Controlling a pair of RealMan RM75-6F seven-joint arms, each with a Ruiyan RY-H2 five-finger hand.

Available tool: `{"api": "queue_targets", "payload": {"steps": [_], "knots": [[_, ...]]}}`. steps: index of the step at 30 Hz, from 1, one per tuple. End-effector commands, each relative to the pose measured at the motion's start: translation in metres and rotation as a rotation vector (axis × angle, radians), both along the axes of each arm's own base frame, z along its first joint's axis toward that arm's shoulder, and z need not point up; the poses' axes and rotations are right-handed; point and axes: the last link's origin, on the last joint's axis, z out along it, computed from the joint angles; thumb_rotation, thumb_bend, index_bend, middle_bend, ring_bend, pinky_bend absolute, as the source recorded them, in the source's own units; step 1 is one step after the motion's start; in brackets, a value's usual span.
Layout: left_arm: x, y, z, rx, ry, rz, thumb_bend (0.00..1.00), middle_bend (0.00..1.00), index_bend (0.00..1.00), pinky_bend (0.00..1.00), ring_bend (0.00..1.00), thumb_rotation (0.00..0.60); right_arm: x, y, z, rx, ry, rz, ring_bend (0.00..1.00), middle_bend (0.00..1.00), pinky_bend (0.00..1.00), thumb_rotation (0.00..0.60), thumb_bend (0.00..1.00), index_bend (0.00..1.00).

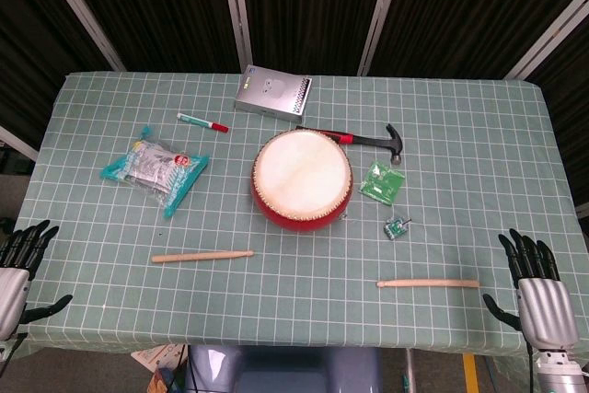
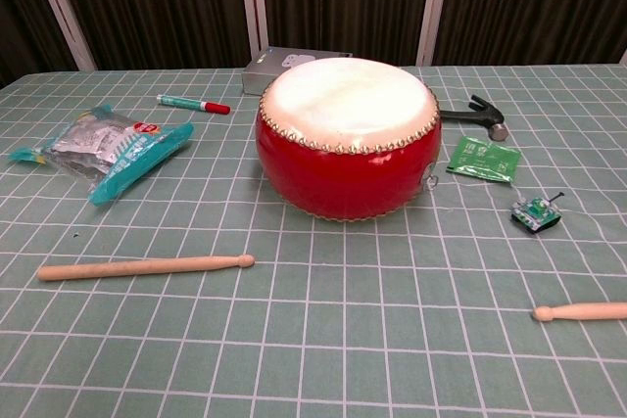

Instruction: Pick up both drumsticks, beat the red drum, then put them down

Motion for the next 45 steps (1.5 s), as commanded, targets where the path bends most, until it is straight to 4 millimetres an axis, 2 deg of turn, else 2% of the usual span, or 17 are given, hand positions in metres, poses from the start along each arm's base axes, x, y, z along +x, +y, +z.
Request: {"api": "queue_targets", "payload": {"steps": [1,15,17,18,20,21,23,24,27,33,40,45], "knots": [[0.000,0.000,0.000,-0.001,0.000,0.001,0.08,0.00,0.00,0.01,0.00,0.600,0.000,0.000,0.000,0.002,0.000,-0.002,0.00,0.00,0.04,0.600,0.26,0.00],[0.000,0.002,-0.003,-0.009,0.002,0.004,0.08,0.00,0.00,0.01,0.00,0.600,-0.001,0.002,-0.001,0.032,0.010,-0.010,0.00,0.00,0.04,0.600,0.26,0.00],[0.000,0.002,-0.003,-0.010,0.002,0.006,0.08,0.00,0.00,0.01,0.00,0.600,0.000,0.001,-0.002,0.045,0.011,-0.012,0.03,0.01,0.08,0.600,0.26,0.00],[0.000,0.002,-0.003,-0.010,0.002,0.007,0.08,0.00,0.00,0.01,0.00,0.600,0.000,0.000,-0.002,0.053,0.011,-0.013,0.10,0.06,0.17,0.600,0.26,0.00],[-0.001,0.002,-0.003,-0.012,0.003,0.010,0.08,0.00,0.00,0.01,0.00,0.600,0.003,-0.002,-0.004,0.063,0.026,-0.005,0.36,0.26,0.41,0.600,0.26,0.04],[-0.001,0.001,-0.003,-0.012,0.003,0.012,0.08,0.00,0.00,0.01,0.00,0.600,0.003,-0.003,-0.005,0.066,0.033,-0.002,0.56,0.43,0.58,0.600,0.26,0.10],[-0.001,0.001,-0.003,-0.013,0.004,0.014,0.08,0.00,0.00,0.01,0.00,0.600,0.003,-0.004,-0.012,0.090,0.063,-0.004,0.78,0.63,0.76,0.600,0.26,0.20],[0.000,0.001,-0.003,-0.013,0.005,0.014,0.08,0.00,0.00,0.01,0.00,0.600,0.002,-0.004,-0.018,0.117,0.076,-0.016,0.87,0.73,0.83,0.600,0.26,0.24],[0.001,0.001,-0.004,-0.017,0.008,0.013,0.08,0.00,0.00,0.01,0.00,0.600,-0.001,-0.004,-0.032,0.175,0.133,-0.060,0.98,0.85,0.92,0.600,0.26,0.29],[0.000,0.000,-0.003,-0.020,0.002,0.017,0.08,0.00,0.00,0.01,0.00,0.600,0.003,-0.004,-0.059,0.210,0.180,-0.140,1.00,0.99,1.00,0.600,0.27,0.37],[0.000,0.000,-0.003,-0.033,-0.006,0.012,0.08,0.00,0.00,0.01,0.00,0.600,0.012,-0.007,-0.091,0.203,0.153,-0.165,1.00,1.00,1.00,0.600,0.32,0.45],[0.000,0.000,-0.003,-0.037,-0.010,0.011,0.08,0.00,0.00,0.01,0.00,0.600,0.010,-0.013,-0.108,0.201,0.169,-0.180,1.00,1.00,1.00,0.600,0.33,0.47]]}}
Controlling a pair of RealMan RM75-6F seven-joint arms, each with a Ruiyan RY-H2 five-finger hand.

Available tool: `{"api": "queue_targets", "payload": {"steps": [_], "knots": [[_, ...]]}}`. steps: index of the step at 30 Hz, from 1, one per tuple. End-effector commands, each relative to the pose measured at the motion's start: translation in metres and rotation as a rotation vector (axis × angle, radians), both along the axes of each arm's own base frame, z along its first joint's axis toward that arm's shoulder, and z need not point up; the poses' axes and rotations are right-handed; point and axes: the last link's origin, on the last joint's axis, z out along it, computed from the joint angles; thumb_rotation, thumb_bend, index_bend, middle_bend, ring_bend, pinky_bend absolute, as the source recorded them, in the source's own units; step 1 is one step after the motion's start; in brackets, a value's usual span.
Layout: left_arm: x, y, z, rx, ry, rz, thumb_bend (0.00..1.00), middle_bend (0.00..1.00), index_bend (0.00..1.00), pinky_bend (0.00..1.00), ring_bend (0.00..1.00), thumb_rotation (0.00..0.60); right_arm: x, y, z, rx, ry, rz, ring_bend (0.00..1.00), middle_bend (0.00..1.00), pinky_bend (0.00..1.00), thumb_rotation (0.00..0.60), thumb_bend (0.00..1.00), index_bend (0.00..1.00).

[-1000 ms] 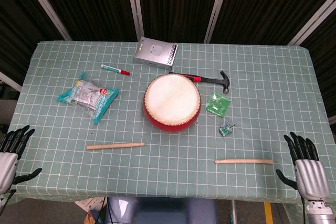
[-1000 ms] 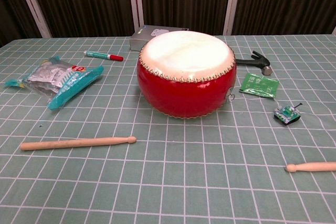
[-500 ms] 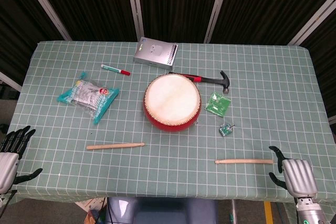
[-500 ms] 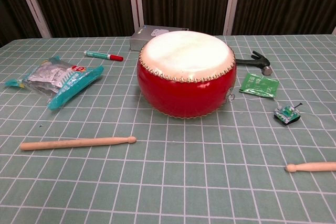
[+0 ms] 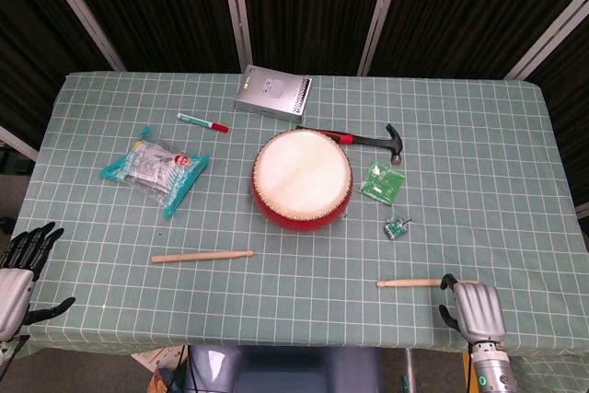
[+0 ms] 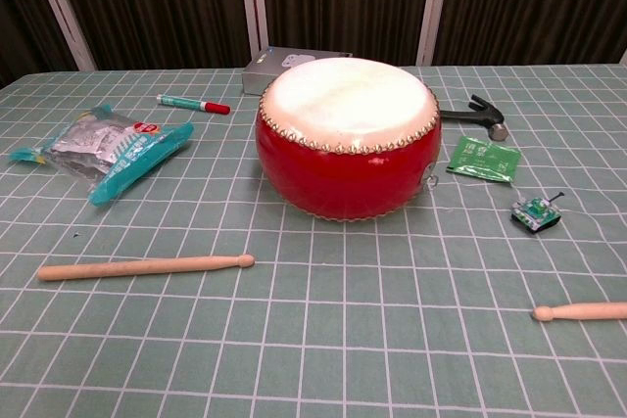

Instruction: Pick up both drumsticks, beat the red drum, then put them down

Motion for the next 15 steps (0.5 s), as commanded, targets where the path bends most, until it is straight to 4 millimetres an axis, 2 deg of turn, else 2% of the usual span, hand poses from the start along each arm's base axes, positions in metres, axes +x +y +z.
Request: {"api": "queue_targets", "payload": {"steps": [1,15], "knots": [[0.000,0.000,0.000,-0.002,-0.001,0.000,0.08,0.00,0.00,0.01,0.00,0.600,-0.003,-0.006,-0.008,-0.005,0.021,-0.011,1.00,1.00,1.00,0.600,0.33,0.47],[0.000,0.001,-0.001,-0.001,0.004,0.008,0.08,0.00,0.00,0.01,0.00,0.600,-0.012,-0.027,-0.013,-0.007,0.057,-0.029,1.00,1.00,1.00,0.600,0.33,0.47]]}}
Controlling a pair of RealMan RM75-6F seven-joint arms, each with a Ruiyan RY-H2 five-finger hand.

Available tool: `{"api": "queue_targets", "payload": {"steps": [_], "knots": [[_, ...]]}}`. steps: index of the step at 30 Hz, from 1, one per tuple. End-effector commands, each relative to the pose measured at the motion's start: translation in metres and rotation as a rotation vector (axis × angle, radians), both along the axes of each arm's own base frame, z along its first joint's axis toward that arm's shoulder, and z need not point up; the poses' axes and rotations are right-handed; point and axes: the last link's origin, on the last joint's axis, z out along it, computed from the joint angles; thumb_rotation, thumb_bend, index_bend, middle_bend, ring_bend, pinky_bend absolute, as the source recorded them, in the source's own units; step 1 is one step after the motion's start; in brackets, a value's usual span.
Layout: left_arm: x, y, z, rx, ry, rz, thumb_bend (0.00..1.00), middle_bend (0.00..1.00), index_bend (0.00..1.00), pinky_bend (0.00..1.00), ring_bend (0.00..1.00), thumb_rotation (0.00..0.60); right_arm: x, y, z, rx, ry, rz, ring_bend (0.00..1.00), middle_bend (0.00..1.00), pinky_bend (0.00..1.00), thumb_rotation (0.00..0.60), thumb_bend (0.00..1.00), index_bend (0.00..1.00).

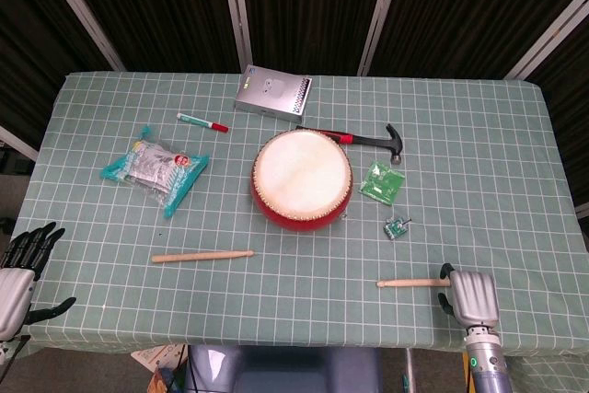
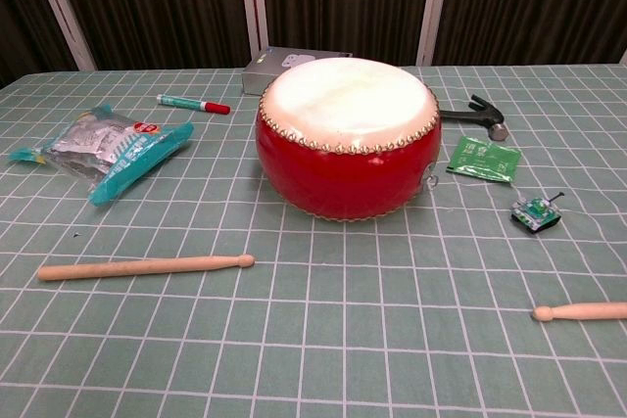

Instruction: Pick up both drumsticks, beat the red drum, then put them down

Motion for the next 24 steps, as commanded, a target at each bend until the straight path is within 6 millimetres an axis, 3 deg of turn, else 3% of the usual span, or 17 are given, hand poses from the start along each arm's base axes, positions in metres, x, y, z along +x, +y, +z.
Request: {"api": "queue_targets", "payload": {"steps": [1,24], "knots": [[0.000,0.000,0.000,0.000,0.001,0.001,0.08,0.00,0.00,0.01,0.00,0.600,-0.003,-0.003,-0.002,0.005,0.008,-0.010,1.00,1.00,1.00,0.600,0.33,0.47],[0.001,0.000,-0.001,-0.004,0.001,0.003,0.08,0.00,0.00,0.01,0.00,0.600,-0.017,-0.015,-0.011,0.018,0.021,-0.076,1.00,1.00,1.00,0.600,0.38,0.49]]}}
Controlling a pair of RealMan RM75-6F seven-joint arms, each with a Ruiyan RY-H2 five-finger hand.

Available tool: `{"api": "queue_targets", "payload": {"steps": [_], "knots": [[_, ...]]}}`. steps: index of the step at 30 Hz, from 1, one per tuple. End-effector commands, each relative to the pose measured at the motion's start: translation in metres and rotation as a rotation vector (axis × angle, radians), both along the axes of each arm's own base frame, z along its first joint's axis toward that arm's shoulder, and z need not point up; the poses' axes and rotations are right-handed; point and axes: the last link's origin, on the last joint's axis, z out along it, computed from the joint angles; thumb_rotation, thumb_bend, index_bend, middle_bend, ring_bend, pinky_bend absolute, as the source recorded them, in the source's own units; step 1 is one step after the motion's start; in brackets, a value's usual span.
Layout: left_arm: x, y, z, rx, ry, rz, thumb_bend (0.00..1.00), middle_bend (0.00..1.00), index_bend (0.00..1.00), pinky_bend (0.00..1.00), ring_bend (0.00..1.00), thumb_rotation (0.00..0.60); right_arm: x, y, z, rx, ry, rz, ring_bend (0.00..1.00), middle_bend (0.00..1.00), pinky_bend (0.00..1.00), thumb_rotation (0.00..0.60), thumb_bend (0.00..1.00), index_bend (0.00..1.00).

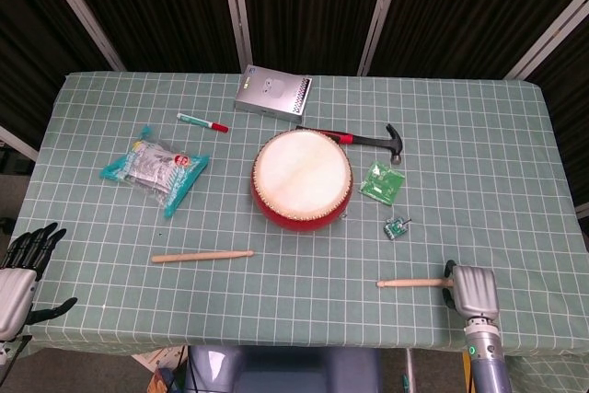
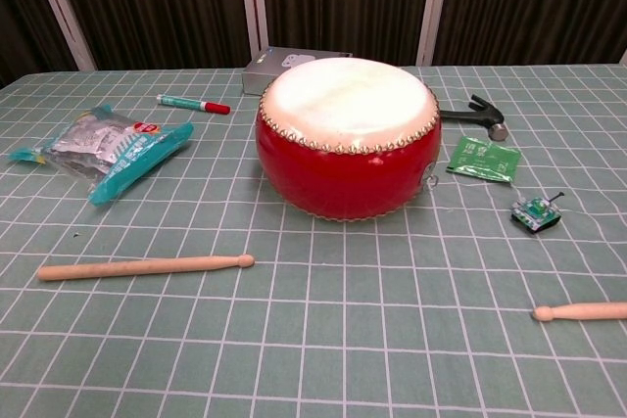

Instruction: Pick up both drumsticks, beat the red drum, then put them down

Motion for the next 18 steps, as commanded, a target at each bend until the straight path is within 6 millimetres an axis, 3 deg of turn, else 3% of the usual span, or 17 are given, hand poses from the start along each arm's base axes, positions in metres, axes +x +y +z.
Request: {"api": "queue_targets", "payload": {"steps": [1,18], "knots": [[0.000,0.000,0.000,0.000,0.001,0.000,0.08,0.00,0.00,0.01,0.00,0.600,-0.001,-0.001,-0.001,0.000,-0.001,-0.001,1.00,1.00,1.00,0.600,0.38,0.49],[0.000,0.000,-0.001,0.001,0.002,0.001,0.08,0.00,0.00,0.01,0.00,0.600,-0.016,-0.003,-0.003,0.001,0.015,-0.066,1.00,1.00,1.00,0.600,0.40,0.52]]}}
